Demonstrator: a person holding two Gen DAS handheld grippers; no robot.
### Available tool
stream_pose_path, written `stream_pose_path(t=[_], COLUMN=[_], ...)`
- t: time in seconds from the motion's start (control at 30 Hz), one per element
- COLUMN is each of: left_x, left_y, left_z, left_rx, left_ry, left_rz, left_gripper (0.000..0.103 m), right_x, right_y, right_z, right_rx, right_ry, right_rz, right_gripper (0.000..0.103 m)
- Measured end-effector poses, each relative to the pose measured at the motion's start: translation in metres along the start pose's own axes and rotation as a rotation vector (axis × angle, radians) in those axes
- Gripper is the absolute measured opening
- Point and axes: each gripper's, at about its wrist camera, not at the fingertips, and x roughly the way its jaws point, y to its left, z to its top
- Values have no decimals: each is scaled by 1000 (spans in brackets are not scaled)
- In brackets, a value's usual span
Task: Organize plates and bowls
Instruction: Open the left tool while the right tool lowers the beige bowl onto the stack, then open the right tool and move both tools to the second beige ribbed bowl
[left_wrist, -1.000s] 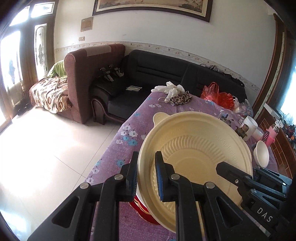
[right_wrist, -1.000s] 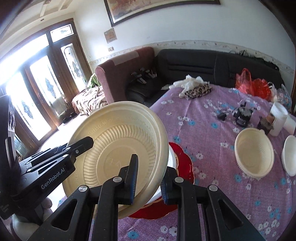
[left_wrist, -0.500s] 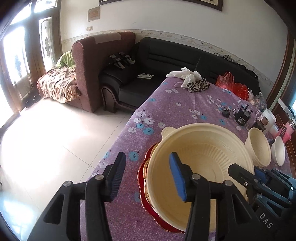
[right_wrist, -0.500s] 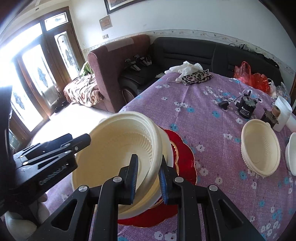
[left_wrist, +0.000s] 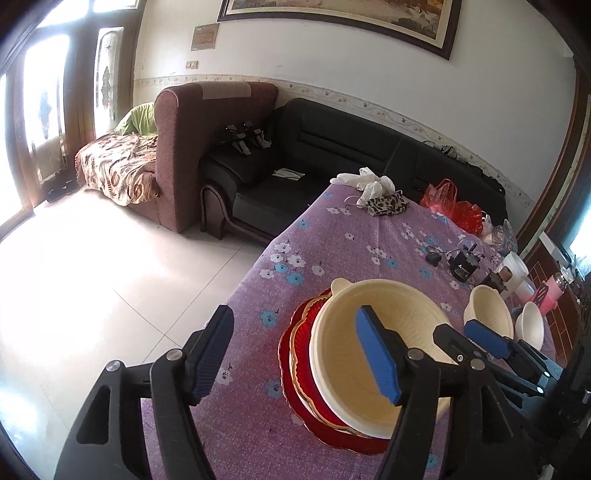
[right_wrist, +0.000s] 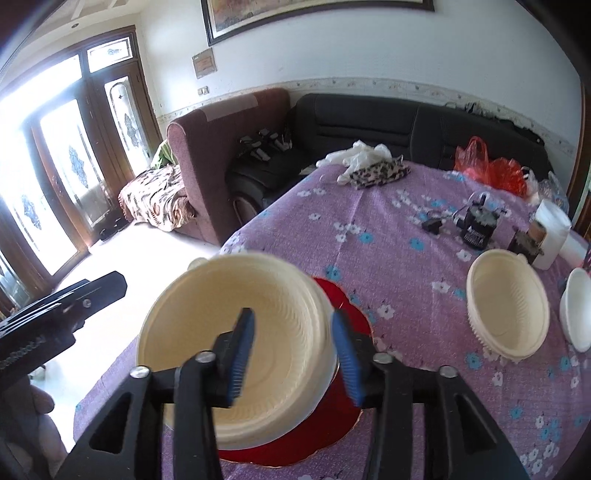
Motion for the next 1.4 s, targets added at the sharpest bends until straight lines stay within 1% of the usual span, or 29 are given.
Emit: stream_pose_path(t=[0.03,0.13,0.23,0.3,0.47,0.5,0.63,0.7,0.8,0.83,0.9,1.07,1.13,1.27,1.4], left_x=[-3,-15,-28,-37,-58,-61,-73,-75,-71,-68,-61,-47,-41,-32,-28], left_y=[-1,-5,-13,-20,-45,-49,-73,-86,-103,-107,-117,-147,-162,-194,-217], left_z=[-1,-4,-8,-12,-20,-22,-31,-36,-40,-41,-44,-54,-59,-69,-75], left_rx=[-1,-1,14,34,113,126,194,224,244,245,240,267,293,352,405], left_ry=[-5,-21,-43,-62,-100,-103,-131,-130,-101,-85,-49,-15,2,10,-4], left_rz=[-6,-27,-44,-50,-67,-70,-67,-80,-117,-134,-165,-180,-184,-181,-151], left_gripper=[68,69,71,76,80,81,82,85,86,86,86,86,86,86,86], right_x=[-4,-17,-32,-41,-66,-72,-99,-112,-133,-141,-155,-182,-187,-182,-170], right_y=[1,5,3,-1,-23,-28,-61,-82,-120,-139,-172,-249,-271,-295,-302], right_z=[1,3,4,4,-2,-4,-14,-18,-24,-27,-33,-52,-61,-73,-78], right_rx=[-9,-37,-38,-27,-11,-8,17,36,82,112,172,326,368,418,433], right_ry=[-19,-63,-101,-114,-137,-140,-163,-175,-190,-190,-190,-197,-194,-171,-159], right_rz=[-10,-46,-56,-52,-71,-77,-125,-163,-231,-249,-268,-312,-322,-312,-293], right_gripper=[61,61,63,66,66,68,77,80,82,82,82,83,83,82,82])
